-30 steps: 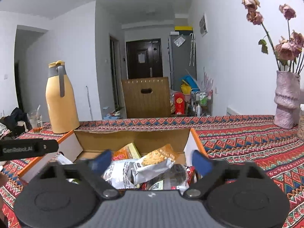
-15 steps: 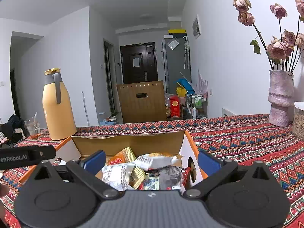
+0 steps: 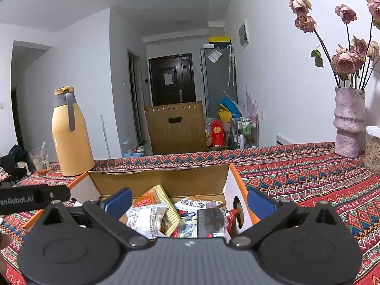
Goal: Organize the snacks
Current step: 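Move both open tools back over the snack pile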
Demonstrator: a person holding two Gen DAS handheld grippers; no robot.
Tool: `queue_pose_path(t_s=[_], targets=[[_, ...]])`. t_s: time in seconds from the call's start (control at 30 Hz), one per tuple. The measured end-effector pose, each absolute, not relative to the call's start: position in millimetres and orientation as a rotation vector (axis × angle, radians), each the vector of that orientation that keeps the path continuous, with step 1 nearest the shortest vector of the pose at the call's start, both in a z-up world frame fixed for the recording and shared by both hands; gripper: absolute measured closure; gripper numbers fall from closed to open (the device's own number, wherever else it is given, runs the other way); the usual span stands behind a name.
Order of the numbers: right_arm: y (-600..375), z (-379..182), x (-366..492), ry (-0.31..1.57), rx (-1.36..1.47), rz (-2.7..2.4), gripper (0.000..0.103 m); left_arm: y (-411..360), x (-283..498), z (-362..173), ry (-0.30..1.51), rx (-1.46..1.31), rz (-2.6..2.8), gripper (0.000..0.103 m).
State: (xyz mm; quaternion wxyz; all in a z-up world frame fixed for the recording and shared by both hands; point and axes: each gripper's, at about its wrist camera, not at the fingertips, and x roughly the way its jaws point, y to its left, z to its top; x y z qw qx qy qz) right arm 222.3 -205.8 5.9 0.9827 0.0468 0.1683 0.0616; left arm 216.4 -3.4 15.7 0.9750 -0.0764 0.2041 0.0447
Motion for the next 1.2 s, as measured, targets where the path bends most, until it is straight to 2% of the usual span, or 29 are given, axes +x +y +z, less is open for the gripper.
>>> queue_pose_path(t_s=[0.27,0.53,0.83,1.2], targets=[[-210,8,228,0.326,0.104,0.122,0.000,-7,222,14,0.421,-0.145,0.101,0.000],[-213,35,214,0.301,0.089,0.107,0.000,-6,216,38,0.426,-0.162,0.088,0.000],[-214,46,178,0.297,0.064,0.123,0.000,-4,182,54,0.418,-0.112,0.078,0.000],[-216,27,117,0.359,0.039,0.130,0.000,5,126,47,0.455,-0.039,0.051,0.000]])
